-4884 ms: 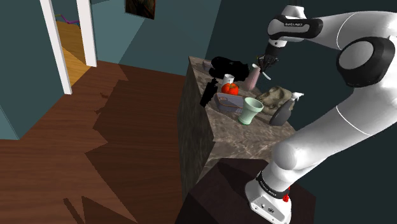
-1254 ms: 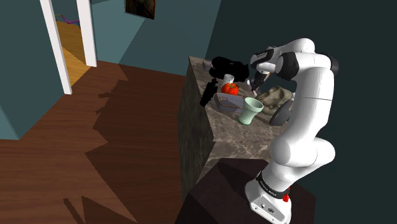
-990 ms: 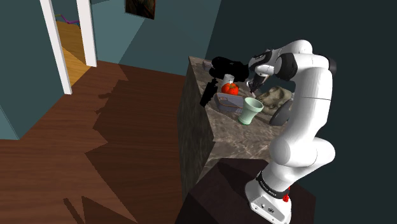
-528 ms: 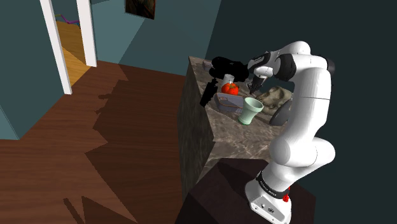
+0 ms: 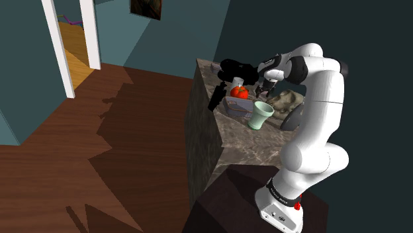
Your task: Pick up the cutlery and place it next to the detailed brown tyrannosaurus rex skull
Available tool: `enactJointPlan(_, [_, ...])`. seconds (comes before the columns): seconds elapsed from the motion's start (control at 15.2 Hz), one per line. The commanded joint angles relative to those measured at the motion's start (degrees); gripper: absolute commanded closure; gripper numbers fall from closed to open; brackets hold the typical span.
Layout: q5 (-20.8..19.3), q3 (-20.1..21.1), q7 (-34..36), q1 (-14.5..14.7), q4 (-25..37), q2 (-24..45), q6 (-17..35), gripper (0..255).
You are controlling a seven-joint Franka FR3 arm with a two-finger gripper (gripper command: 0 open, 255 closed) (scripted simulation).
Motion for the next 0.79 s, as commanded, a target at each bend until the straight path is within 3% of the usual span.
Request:
enactJointPlan(0.0, [-0.5,-0.3,0.3,0.4,-0.1,-1.4,-1.2,0])
enactJointPlan(0.2, [-1.7,-1.0,1.0,1.4,0.2,-4.7,-4.7,0])
enactJointPlan(0.73, [-1.8,-1.0,1.0,1.4,0.2,-4.7,-4.7,0])
